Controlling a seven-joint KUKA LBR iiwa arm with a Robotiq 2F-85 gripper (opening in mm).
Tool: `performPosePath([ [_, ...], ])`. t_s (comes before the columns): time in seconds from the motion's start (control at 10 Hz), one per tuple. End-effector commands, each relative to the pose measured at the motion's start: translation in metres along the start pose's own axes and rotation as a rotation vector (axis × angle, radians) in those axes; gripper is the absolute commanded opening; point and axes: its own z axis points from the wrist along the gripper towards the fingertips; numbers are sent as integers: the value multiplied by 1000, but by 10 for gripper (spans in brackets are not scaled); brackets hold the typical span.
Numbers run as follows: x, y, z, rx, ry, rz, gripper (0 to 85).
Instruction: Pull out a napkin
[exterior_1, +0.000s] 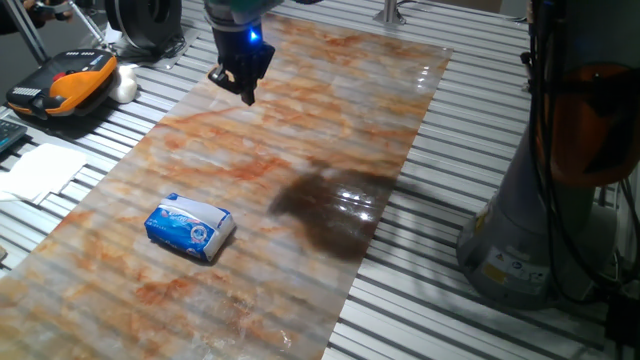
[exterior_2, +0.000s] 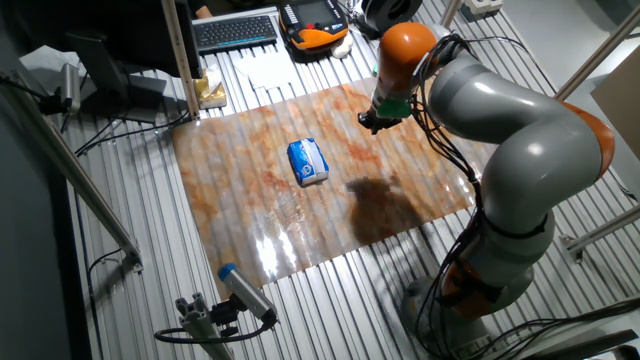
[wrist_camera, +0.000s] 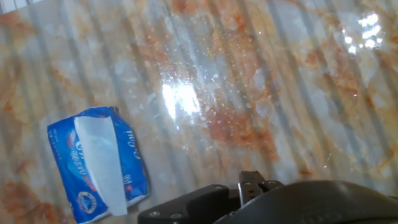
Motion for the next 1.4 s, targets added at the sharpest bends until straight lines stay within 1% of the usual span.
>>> performPosePath([
  [0.0, 2, 4, 3, 2, -5, 4, 0],
  [0.2, 4, 9, 6, -2, -5, 11, 0],
  [0.4, 8, 23, 4, 21, -13, 35, 0],
  [0.6, 13, 39, 4, 21, -4, 59, 0],
  [0.7, 16, 48, 7, 36, -9, 70, 0],
  [0.8, 18, 55, 10, 45, -14, 80, 0],
  [1.1, 22, 71, 16, 46, -14, 101, 0],
  [1.3, 23, 79, 19, 50, -14, 115, 0],
])
